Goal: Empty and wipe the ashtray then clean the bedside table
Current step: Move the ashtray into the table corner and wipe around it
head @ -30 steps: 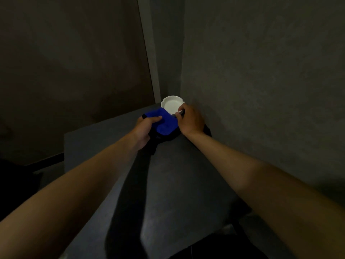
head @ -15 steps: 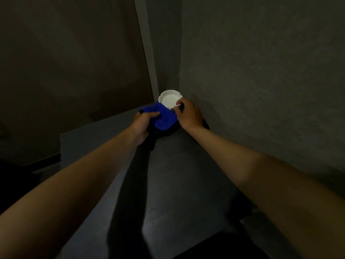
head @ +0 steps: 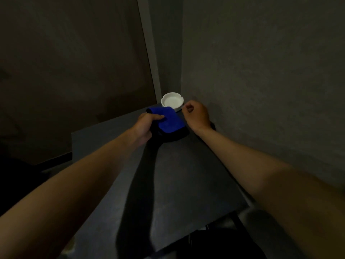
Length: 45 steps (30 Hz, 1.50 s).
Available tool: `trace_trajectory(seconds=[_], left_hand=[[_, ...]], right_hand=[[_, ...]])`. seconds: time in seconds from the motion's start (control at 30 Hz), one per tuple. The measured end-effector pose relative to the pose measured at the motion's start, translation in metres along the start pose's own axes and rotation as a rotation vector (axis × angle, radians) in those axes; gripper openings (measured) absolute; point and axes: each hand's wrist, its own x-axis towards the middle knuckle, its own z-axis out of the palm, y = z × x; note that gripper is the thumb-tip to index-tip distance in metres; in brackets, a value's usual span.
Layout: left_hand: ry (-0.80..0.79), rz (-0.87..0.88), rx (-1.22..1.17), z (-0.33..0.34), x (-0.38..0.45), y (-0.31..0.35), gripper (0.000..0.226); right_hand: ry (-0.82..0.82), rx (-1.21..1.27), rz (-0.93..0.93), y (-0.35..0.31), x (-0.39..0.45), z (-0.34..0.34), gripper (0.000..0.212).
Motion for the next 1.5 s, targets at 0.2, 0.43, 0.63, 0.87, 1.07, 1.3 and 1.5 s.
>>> trace_trajectory(seconds=[0.2,0.43,0.63,0.87,1.07,1.3,1.5], left_hand=[[-0.046,-0.034,-0.062,0.017,-0.014,0.002,0.046],[0.033,-0.013,-0.04,0.027,-0.012,-0.003,0.042],[0.198,-0.065,0.271,0.036,-0.002,-0.022,0.037],[0.385,0.226,0.555,0.033,0.025,-0.037,0.062],[0.444,0.402,0.672,0.033,0.032,-0.043,0.058],[0.461,0.726,1.266,0.035,0.031,-0.06,0.045],[0.401,0.563,1.389,0.037,0.04,-0.074,0.062]], right_hand=[[-0.216,0.295,0.281,-0.014,-0.01,-0.005,0.042],[-0.237,0.328,0.355,-0.003,-0.016,-0.019,0.029],[-0.188,0.216,0.332,0.015,-0.011,-0.019,0.037],[-0.175,-0.178,0.166,0.025,-0.001,-0.014,0.024],[-0.126,-0.376,0.034,0.025,0.002,-0.004,0.037],[-0.015,-0.587,-0.223,0.029,-0.013,0.004,0.049],[-0.239,-0.697,-0.202,0.032,-0.018,0.01,0.056]])
